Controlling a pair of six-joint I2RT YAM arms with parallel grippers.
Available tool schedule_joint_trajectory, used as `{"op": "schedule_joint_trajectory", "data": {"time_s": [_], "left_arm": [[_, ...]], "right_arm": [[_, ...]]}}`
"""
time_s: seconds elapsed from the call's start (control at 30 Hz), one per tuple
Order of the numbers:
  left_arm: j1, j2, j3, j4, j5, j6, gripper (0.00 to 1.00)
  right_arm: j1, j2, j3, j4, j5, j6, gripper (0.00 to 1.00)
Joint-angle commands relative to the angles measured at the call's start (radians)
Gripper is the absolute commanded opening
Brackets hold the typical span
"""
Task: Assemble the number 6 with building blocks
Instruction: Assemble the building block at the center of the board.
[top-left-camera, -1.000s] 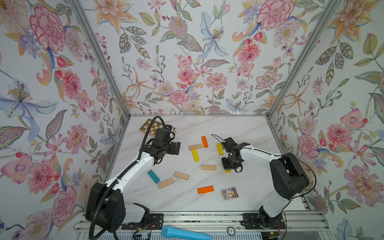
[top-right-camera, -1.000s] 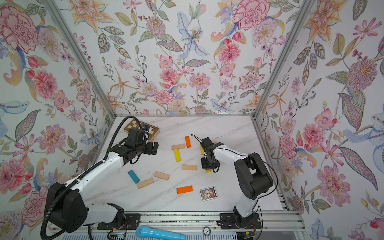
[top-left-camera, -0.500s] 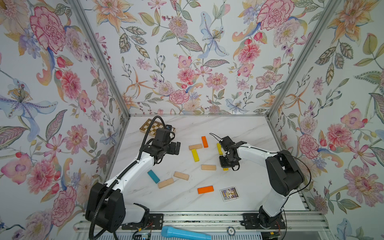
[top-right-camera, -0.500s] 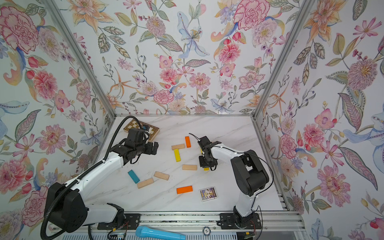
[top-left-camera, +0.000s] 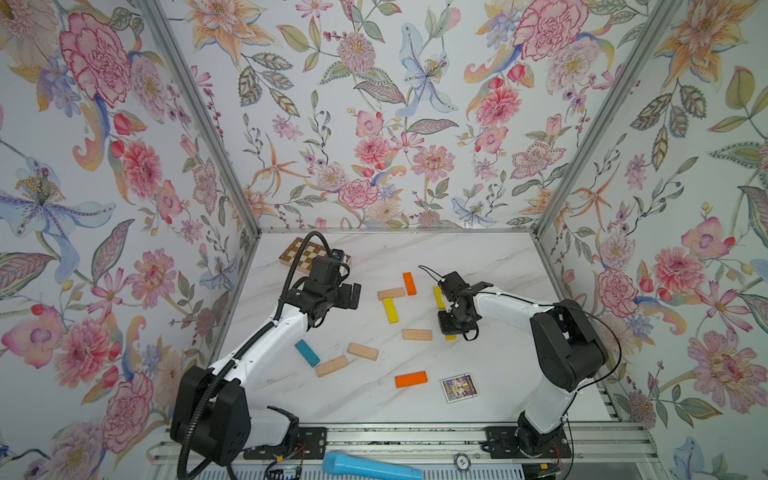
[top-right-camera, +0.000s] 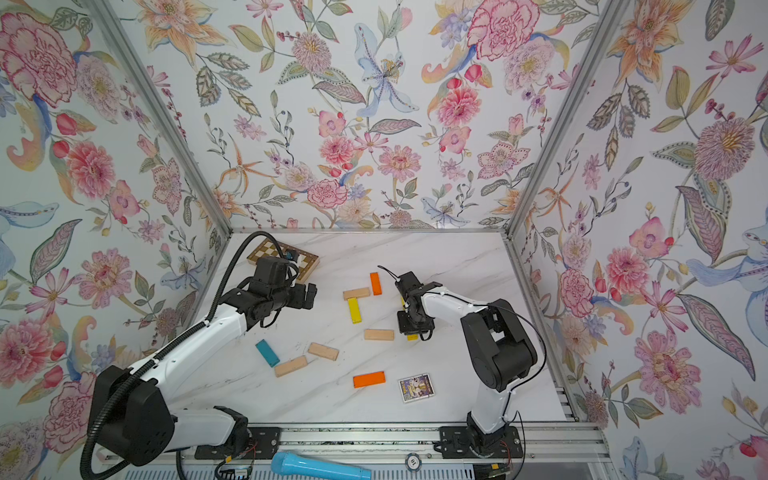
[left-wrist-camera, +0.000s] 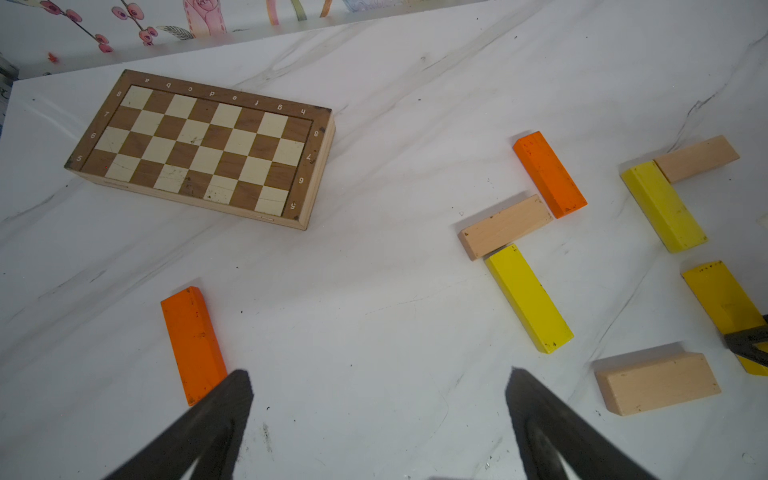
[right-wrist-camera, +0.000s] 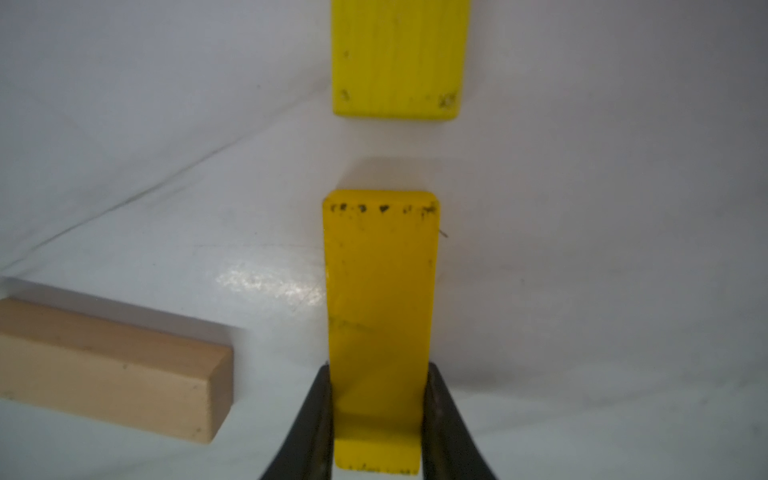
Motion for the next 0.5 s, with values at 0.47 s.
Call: {"op": "schedule_joint_trajectory", "data": {"time_s": [0.47], "left_arm": [[-0.011, -0.028, -0.010, 0.009, 0.008, 0.008, 0.99]], "right_arm": [[-0.017, 0.070, 0.025, -0.005, 0.030, -0.001, 0.22]]}}
